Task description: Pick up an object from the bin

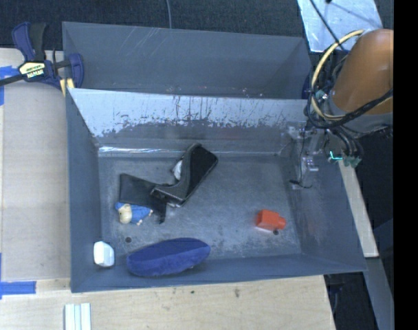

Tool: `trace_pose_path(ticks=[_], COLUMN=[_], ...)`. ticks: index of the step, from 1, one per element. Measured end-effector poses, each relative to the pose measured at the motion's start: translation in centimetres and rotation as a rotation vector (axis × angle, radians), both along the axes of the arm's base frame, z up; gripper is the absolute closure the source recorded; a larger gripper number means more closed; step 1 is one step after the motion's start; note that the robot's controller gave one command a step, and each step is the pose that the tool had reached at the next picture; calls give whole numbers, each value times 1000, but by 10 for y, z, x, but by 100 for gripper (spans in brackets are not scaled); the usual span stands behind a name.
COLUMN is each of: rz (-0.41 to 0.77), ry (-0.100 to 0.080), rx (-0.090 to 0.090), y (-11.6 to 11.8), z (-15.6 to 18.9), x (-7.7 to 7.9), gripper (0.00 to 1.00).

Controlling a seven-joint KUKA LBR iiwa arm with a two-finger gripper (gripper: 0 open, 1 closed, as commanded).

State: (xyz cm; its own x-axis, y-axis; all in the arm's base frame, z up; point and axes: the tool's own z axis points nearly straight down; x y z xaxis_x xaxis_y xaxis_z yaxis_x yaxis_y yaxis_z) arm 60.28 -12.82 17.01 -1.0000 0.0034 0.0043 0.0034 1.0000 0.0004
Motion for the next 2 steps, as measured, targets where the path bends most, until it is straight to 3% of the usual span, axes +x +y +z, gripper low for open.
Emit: trace_pose_path(ticks=[1,2], rz=[-204,29], ry=[-3,-7], rx=[-1,0], y=[-19,78], z=[-33,-98], x=[-20,-40], gripper=[0,0])
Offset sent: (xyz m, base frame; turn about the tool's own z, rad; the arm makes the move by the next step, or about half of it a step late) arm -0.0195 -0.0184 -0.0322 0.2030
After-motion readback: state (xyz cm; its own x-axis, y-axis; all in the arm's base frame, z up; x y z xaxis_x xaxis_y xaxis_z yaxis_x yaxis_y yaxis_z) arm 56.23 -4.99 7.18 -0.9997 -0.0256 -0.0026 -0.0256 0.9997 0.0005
